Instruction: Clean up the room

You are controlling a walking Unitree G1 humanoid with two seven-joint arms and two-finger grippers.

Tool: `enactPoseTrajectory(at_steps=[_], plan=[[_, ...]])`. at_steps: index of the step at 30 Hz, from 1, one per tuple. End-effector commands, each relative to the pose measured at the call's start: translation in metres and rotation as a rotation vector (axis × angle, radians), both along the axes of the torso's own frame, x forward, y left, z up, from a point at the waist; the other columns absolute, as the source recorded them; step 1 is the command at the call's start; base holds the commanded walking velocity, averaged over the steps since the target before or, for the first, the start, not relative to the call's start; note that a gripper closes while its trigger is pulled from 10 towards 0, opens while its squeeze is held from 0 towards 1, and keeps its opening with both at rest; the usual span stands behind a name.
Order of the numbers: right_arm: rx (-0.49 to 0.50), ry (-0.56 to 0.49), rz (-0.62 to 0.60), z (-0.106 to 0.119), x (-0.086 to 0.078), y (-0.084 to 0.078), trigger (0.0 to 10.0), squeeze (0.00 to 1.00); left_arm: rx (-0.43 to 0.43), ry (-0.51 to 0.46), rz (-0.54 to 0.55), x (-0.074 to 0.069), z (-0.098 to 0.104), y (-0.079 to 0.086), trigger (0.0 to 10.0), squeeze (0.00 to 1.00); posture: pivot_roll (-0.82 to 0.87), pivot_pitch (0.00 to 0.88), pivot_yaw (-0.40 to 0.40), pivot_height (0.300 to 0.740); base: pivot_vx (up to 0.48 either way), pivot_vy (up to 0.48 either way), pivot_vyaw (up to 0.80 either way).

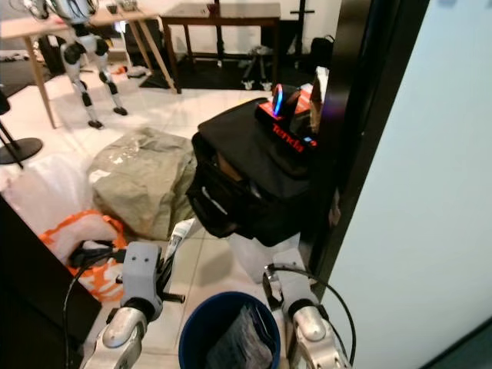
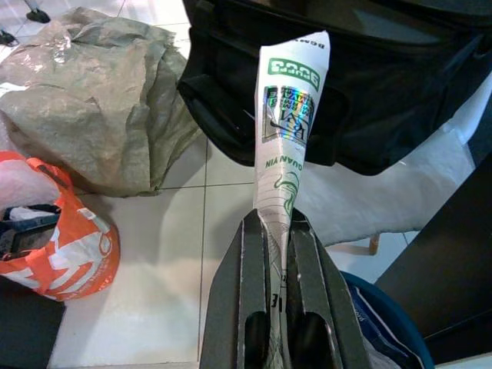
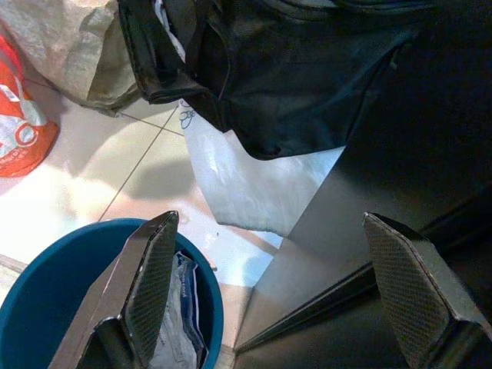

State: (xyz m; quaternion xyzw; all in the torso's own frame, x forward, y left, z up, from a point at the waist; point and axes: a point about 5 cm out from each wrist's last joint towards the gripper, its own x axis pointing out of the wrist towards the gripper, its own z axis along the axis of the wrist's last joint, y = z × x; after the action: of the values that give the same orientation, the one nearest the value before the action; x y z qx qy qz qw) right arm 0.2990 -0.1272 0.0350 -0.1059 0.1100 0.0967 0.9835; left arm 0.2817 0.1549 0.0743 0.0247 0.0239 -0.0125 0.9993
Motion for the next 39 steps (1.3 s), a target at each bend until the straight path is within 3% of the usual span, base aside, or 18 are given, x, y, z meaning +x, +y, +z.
enactPoseTrajectory(at_steps=[1, 7, 11, 17, 30, 39], plan=[[-0.002, 0.022, 0.012, -0.005, -0.004, 0.003, 10.0, 0.0, 0.009, 0.02, 0.021, -0.004, -0.005, 0.005, 10.0, 0.0, 0.01, 0.115, -0.011, 0.74, 0.0, 0.0, 0.0], [0.0, 0.026, 0.019, -0.006, -0.004, 0.004, 10.0, 0.0, 0.02, 0.02, 0.017, -0.005, -0.006, 0.005, 10.0, 0.0, 0.01, 0.116, -0.011, 0.74, 0.0, 0.0, 0.0], [0.001, 0.034, 0.031, -0.006, -0.005, 0.005, 10.0, 0.0, 0.074, 0.034, -0.003, -0.004, -0.007, 0.002, 10.0, 0.0, 0.01, 0.115, -0.011, 0.74, 0.0, -0.425, 0.0], [0.006, 0.062, 0.068, -0.009, -0.007, 0.009, 10.0, 0.0, 0.039, 0.048, 0.033, -0.004, -0.01, 0.005, 10.0, 0.0, 0.0, 0.118, -0.014, 0.74, 0.0, -0.24, 0.0], [0.049, 0.091, 0.117, -0.01, -0.007, 0.017, 10.0, 0.0, 0.06, 0.074, 0.039, -0.006, -0.014, 0.011, 10.0, 0.0, 0.01, 0.106, -0.015, 0.74, 0.0, 0.0, 0.0], [0.069, 0.155, 0.147, -0.016, -0.011, 0.021, 10.0, 0.0, 0.125, 0.202, -0.052, -0.009, -0.033, 0.007, 10.0, 0.0, 0.01, 0.102, -0.018, 0.74, 0.0, 0.0, 0.0]])
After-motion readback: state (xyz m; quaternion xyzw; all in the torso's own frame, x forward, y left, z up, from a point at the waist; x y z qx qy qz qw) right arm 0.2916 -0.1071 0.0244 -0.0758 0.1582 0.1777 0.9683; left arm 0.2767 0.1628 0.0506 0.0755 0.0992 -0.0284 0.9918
